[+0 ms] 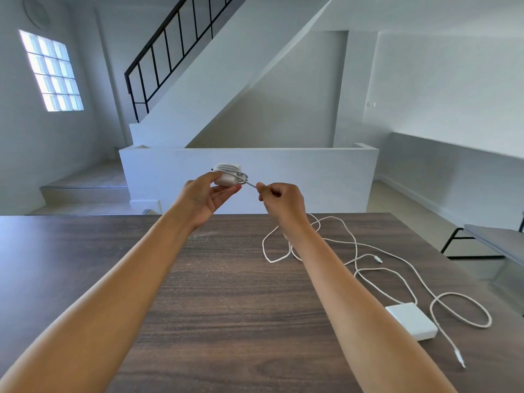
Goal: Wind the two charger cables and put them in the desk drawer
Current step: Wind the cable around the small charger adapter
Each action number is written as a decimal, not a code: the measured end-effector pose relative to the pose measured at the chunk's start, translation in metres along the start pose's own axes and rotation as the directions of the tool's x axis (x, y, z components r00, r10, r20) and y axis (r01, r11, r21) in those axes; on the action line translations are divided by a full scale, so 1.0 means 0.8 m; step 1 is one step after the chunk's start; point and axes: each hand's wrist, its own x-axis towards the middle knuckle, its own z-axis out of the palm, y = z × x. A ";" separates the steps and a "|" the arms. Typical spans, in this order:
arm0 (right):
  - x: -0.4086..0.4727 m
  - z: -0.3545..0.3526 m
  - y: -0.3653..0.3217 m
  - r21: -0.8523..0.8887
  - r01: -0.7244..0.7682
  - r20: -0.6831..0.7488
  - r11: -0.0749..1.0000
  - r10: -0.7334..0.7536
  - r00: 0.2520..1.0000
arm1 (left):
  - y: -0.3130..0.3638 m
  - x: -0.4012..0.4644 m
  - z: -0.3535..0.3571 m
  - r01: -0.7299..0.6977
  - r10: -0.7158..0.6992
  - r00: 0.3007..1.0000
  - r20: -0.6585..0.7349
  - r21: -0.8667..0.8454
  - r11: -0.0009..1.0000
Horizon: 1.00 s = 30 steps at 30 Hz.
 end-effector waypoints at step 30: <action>0.008 -0.019 0.022 -0.001 -0.003 0.127 1.000 0.003 0.992 | 0.021 0.001 -0.018 -0.015 0.006 0.996 0.091 0.105 0.994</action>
